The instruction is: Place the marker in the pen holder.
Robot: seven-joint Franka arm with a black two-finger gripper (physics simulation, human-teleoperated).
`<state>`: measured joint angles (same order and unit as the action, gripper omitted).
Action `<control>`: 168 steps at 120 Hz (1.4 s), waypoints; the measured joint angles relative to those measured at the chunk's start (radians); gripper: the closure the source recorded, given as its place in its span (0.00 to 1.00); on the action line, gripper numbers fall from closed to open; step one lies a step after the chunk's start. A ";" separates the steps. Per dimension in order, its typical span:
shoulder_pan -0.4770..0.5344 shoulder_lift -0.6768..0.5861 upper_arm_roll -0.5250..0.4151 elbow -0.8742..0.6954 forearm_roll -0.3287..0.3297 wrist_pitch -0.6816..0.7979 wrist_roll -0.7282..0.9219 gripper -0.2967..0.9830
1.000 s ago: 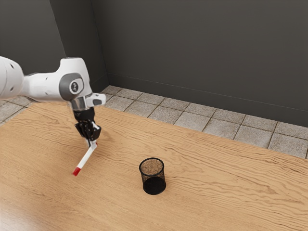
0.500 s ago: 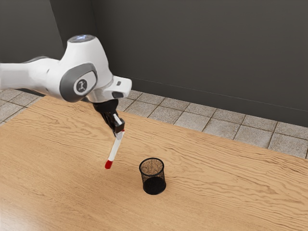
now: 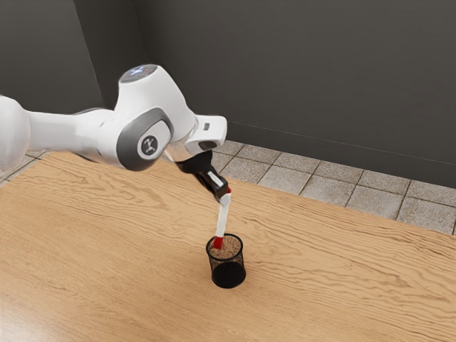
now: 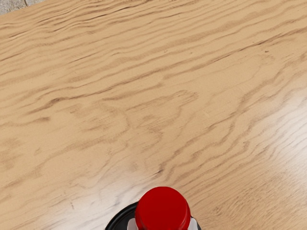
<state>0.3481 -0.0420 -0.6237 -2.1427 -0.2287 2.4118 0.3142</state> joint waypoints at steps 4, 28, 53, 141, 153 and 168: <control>0.001 0.022 -0.001 0.004 0.010 0.016 -0.002 0.85; 0.009 0.118 0.003 -0.002 0.037 0.085 -0.010 0.85; 0.004 0.199 0.010 -0.004 0.043 0.113 -0.016 0.85; 0.000 -0.039 -0.009 0.227 0.155 -0.226 0.068 0.29; -0.006 -0.023 -0.013 0.344 0.176 -0.383 0.085 0.27; -0.003 -0.015 -0.013 0.372 0.189 -0.511 0.101 0.25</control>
<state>0.3454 -0.0569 -0.6366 -1.7706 -0.0396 1.9012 0.4156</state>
